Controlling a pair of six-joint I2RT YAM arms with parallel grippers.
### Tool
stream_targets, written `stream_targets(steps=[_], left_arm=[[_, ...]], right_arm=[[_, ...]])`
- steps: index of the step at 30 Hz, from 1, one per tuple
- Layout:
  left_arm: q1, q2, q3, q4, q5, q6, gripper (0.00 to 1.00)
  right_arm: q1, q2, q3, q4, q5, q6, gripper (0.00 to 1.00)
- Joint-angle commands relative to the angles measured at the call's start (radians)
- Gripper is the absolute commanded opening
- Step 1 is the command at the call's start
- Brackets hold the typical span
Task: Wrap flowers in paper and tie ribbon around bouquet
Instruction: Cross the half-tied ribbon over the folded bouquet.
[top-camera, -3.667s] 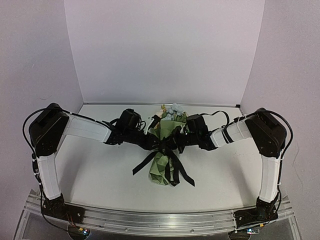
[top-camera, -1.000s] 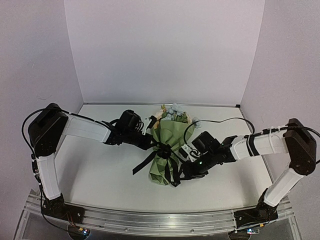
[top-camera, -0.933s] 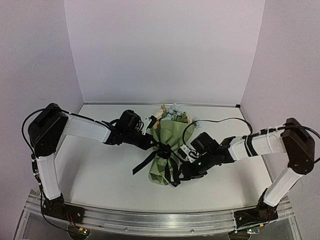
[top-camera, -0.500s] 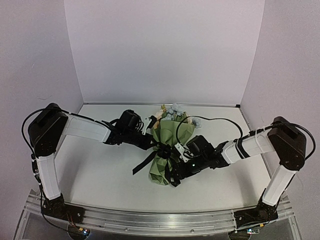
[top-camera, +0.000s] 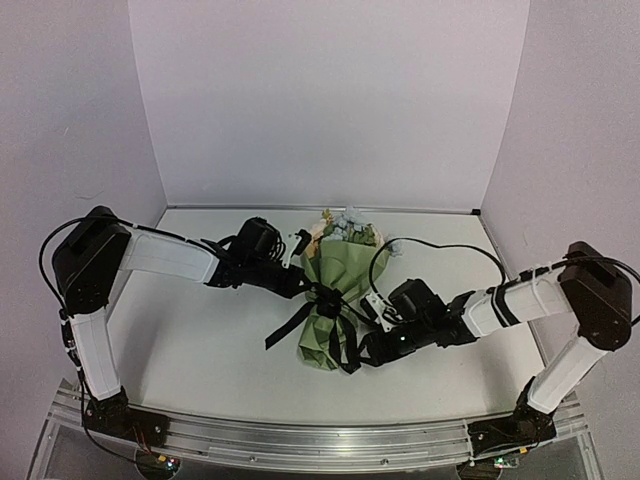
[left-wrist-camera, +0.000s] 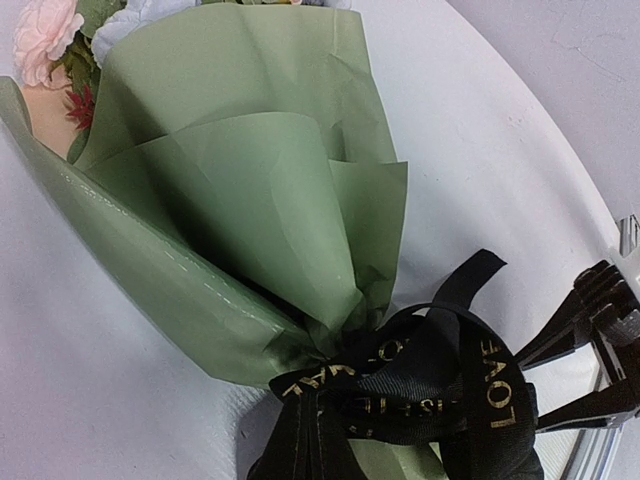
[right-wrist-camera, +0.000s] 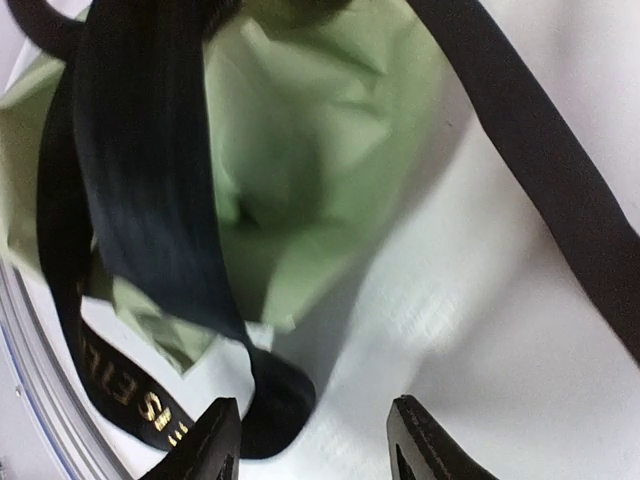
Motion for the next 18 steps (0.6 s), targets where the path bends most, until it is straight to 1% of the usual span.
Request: stream_targets(steps=[1, 3, 6, 10, 14, 18], left_arm=[[-0.002, -0.047, 0.034, 0.005, 0.001, -0.003, 0.00], [-0.002, -0.046, 0.034, 0.004, 0.004, -0.002, 0.00], [-0.002, -0.045, 0.034, 0.007, 0.007, -0.001, 0.00], [-0.002, -0.043, 0.036, 0.007, 0.020, 0.002, 0.00], [-0.002, -0.045, 0.026, 0.005, 0.030, 0.012, 0.00], [-0.002, -0.054, 0.007, 0.006, 0.035, 0.023, 0.00]], right_arm=[[0.011, -0.123, 0.024, -0.153, 0.039, -0.030, 0.53], [0.030, -0.151, 0.069, -0.262, 0.032, -0.060, 0.53], [0.064, -0.148, 0.143, -0.348, 0.037, -0.052, 0.53], [0.082, -0.088, 0.210, -0.339, 0.012, 0.025, 0.52], [0.094, -0.035, 0.270, -0.334, 0.008, 0.063, 0.51], [0.103, 0.024, 0.329, -0.330, -0.013, 0.106, 0.47]])
